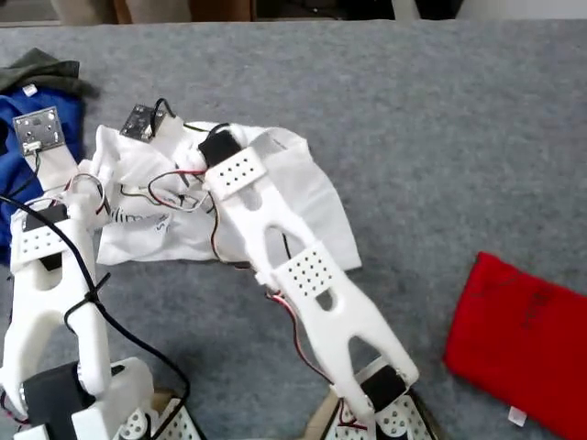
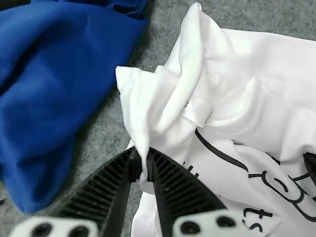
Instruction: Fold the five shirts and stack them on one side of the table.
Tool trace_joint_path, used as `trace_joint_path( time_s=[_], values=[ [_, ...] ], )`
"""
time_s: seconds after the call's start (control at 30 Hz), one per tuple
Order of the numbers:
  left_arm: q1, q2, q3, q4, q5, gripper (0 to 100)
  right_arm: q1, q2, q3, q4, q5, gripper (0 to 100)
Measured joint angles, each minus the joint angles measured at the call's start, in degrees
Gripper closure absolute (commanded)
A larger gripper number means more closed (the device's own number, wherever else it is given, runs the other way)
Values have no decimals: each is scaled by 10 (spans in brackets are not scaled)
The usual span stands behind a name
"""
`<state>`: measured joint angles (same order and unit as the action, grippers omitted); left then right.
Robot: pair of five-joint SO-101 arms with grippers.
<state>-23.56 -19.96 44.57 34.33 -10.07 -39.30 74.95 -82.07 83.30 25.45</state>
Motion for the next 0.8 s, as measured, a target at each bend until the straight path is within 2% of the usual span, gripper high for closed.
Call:
trace_joint_path(
  time_s=[0.23,0.53,0.8],
  values=[
    [0,0,0,-1,0,982,33,-1,-3,34,0,995],
    [4,0,2,0,0,982,89,-2,-105,173,35,995],
    [43,0,7,39,0,982,134,-13,-35,180,52,995]
  ],
)
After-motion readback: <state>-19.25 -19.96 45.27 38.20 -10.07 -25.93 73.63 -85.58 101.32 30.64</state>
